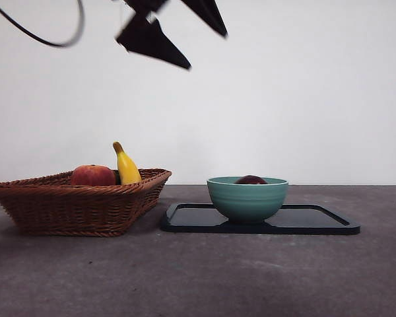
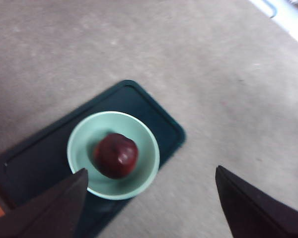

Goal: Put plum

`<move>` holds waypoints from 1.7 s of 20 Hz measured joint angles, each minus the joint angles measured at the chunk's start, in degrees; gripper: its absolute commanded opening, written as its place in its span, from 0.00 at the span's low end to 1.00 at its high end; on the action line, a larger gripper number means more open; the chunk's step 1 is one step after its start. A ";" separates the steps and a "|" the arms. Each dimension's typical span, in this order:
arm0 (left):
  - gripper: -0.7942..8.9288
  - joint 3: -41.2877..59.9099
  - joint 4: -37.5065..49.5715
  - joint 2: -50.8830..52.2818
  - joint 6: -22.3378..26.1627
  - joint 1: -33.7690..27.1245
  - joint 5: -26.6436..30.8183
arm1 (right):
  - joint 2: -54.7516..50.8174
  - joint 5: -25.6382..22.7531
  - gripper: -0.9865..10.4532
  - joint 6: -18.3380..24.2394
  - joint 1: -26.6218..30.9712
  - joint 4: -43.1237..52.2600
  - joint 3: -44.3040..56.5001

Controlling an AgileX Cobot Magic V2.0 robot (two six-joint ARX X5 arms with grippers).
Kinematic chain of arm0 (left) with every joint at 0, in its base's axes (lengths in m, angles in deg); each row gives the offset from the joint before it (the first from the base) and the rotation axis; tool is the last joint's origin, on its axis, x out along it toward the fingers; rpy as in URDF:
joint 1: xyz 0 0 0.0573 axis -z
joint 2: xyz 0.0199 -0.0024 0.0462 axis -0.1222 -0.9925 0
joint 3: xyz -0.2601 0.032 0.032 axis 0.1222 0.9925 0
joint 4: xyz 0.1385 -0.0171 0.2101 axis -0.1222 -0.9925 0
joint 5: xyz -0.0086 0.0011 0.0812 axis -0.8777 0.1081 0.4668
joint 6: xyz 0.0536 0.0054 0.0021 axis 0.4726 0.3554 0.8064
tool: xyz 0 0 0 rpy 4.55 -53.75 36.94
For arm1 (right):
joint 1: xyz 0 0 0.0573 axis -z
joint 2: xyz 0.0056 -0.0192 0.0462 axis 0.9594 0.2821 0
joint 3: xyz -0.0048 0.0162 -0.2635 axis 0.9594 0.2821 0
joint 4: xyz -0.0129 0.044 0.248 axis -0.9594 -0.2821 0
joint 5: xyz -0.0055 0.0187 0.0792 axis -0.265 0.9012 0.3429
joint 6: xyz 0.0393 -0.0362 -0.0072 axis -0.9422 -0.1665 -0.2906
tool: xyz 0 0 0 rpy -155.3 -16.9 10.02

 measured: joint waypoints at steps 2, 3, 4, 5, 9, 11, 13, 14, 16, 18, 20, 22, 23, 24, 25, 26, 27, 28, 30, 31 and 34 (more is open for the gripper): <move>0.50 -3.74 0.04 -5.22 0.66 0.83 2.05 | 0.00 0.00 0.24 0.00 0.00 0.00 0.00; 0.50 -5.18 0.02 -7.48 1.25 1.16 2.54 | 0.00 0.00 0.24 0.00 0.00 0.00 0.00; 0.50 -6.51 0.13 -9.60 1.60 1.62 3.63 | 0.00 0.00 0.24 0.00 0.00 0.00 0.00; 0.50 -7.52 0.52 -11.52 1.97 1.90 3.76 | 0.00 0.00 0.24 0.00 0.00 0.00 0.00; 0.50 -9.11 3.15 -17.97 3.10 2.99 6.21 | 0.00 0.00 0.24 0.00 0.00 0.00 0.00; 0.50 -9.11 4.07 -20.24 3.63 3.39 6.75 | 0.00 0.00 0.24 0.00 0.00 -0.02 0.00; 0.50 -9.11 5.62 -22.25 4.39 3.74 7.37 | 0.00 0.00 0.24 0.00 0.00 -0.04 0.00; 0.50 -9.11 5.97 -22.99 4.72 3.93 7.67 | 0.00 0.00 0.24 0.00 0.00 -0.09 0.00; 0.50 -9.16 6.62 -24.20 5.84 4.17 7.80 | 0.00 -0.02 0.24 0.00 0.00 -0.15 0.00; 0.50 -9.20 7.19 -25.44 6.34 4.37 7.87 | 0.00 0.00 0.24 0.00 0.00 -0.17 0.00; 0.50 -9.20 7.85 -26.71 6.97 4.42 7.89 | 0.00 -0.02 0.24 0.00 0.00 -0.17 0.00; 0.50 -9.20 7.96 -27.74 7.19 4.42 7.96 | 0.00 0.00 0.24 0.00 0.00 -0.20 0.00; 0.50 -9.20 7.96 -28.11 7.26 4.42 7.96 | 0.00 0.00 0.24 0.00 0.00 -0.22 0.00; 0.50 -9.20 7.96 -28.48 7.34 4.42 7.96 | 0.00 -0.02 0.24 -0.02 0.00 -0.22 0.00; 0.50 -9.20 7.98 -28.68 7.56 4.52 7.98 | 0.00 0.00 0.24 0.00 0.00 -0.22 0.00; 0.50 -9.20 8.00 -28.74 7.98 4.66 7.96 | 0.00 -0.02 0.24 0.00 0.00 -0.22 0.00; 0.50 -9.20 8.11 -28.74 8.24 4.83 7.96 | 0.00 -0.02 0.24 0.00 0.00 -0.20 0.00; 0.50 -9.20 8.13 -28.74 8.52 5.01 7.98 | 0.00 0.00 0.24 0.00 0.00 -0.20 0.00; 0.50 -9.20 8.07 -28.85 8.81 5.14 7.96 | 0.00 -0.02 0.24 0.00 0.00 -0.20 0.00; 0.50 -9.20 7.91 -28.92 9.03 5.18 7.98 | 0.00 -0.02 0.24 0.00 0.00 -0.20 0.00; 0.50 -9.20 7.74 -29.31 9.62 5.51 7.98 | 0.00 -0.02 0.24 0.00 0.00 -0.20 0.00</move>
